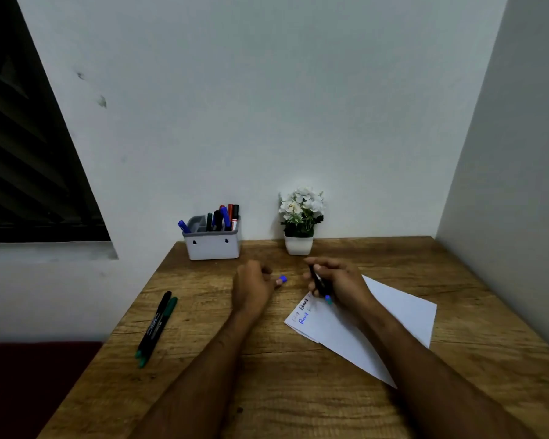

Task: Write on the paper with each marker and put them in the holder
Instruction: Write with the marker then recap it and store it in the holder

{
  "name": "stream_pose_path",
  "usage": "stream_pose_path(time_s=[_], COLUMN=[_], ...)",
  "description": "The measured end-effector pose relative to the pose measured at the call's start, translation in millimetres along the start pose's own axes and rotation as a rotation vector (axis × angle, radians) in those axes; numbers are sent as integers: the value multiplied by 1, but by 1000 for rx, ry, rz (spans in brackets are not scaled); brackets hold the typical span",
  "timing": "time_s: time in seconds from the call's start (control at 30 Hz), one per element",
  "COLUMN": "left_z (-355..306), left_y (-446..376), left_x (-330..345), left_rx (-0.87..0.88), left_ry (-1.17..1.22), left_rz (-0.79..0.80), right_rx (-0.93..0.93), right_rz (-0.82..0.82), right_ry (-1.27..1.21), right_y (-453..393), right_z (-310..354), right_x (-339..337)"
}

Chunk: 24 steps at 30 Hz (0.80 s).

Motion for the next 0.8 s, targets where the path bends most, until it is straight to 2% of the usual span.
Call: stream_pose_path(time_s=[0.1, 0.17, 0.27, 0.33, 0.47, 0.7, 0.8], left_z=[-17, -33, -54, -56, -42, -38, -36], left_y=[8, 17, 35, 48, 61, 63, 63], left_x=[-6, -5, 10, 23, 44, 50, 50], left_rx=[147, 292, 484, 547, 564, 608, 603], left_ry=[-43, -51, -71, -77, -119, -189, -168], left_rz=[-33, 8, 205, 351, 537, 532, 533], right_rx=[4, -27, -62, -84, -141, -194, -185], right_rz=[24, 21, -34, -67, -76, -47, -3], right_ry=[-174, -157, -22, 69, 200, 434, 451], right_y=[1, 5, 11, 15, 22, 21, 19], right_z=[3, 6, 8, 8, 4, 5, 2], right_x=[-9, -17, -30, -37, -40, -36, -30])
Point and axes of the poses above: each hand's wrist, its own y-axis away from the middle knuckle, its own x-axis out of the palm, z = x × y, the point moved 8 cm from there along -y, towards the middle knuckle, and after that the axes turned 8 degrees about y, right-handed, at the moved point
